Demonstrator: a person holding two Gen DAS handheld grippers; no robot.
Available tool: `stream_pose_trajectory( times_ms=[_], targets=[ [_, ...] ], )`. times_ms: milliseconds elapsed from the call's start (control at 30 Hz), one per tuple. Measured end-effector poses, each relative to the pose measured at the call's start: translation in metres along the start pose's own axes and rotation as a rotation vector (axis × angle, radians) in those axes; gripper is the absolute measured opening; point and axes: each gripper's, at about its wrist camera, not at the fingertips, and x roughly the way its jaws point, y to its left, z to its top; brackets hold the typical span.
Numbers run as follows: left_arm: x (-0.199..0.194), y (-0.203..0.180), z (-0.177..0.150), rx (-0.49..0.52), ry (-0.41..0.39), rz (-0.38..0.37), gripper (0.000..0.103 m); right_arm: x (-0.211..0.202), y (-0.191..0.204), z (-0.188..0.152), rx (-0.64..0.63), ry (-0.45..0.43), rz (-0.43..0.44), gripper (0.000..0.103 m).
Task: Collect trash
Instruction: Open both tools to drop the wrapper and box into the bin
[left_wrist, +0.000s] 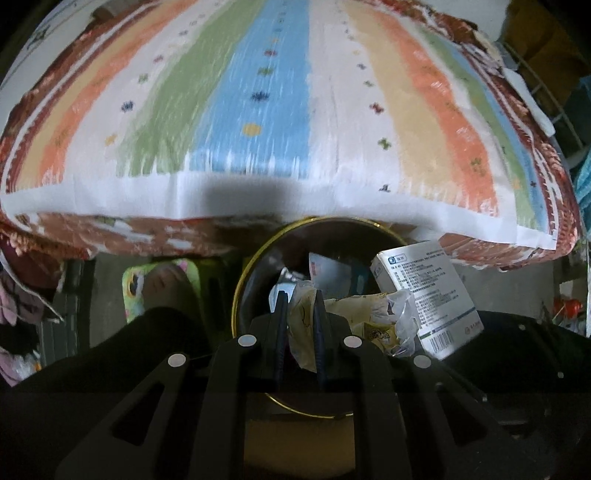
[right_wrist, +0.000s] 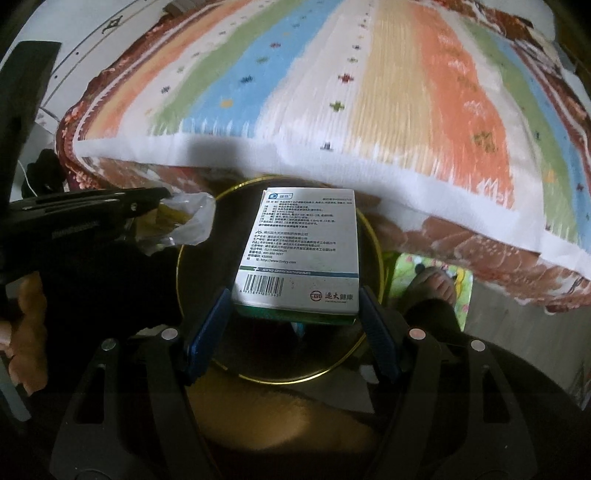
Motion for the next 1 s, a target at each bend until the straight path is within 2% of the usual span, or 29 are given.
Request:
stream_pose_trajectory(
  times_ms=[267,333,400,533,667,800,1000],
  targets=[
    [0.023,0.007,0.008,-0.072,0.056,0.022,0.015,0.019,-0.008,0.004,0.05,0.061,0.017,0.067],
    [0.028,0.008,0.011,-0.105,0.068,-0.005,0.024,0.023,-0.01,0.006,0.071,0.068,0.03,0.068],
    [0.029,0.011,0.014,-0.141,0.069,-0.032,0.042,0.026,-0.012,0.007,0.09,0.075,0.051,0.072],
    [0.022,0.008,0.015,-0.129,0.042,-0.036,0.043,0.025,-0.01,0.007,0.076,0.066,0.041,0.079],
    [0.014,0.01,0.013,-0.126,0.033,-0.059,0.044,0.018,-0.009,0.006,0.06,0.042,0.022,0.079],
    [-0.006,0.009,0.004,-0.08,-0.001,-0.097,0.049,0.002,-0.007,0.002,0.033,-0.015,-0.011,0.079],
    [-0.05,0.006,-0.018,0.034,-0.147,-0.088,0.059,-0.03,-0.008,-0.006,0.019,-0.129,-0.031,0.083]
  ],
)
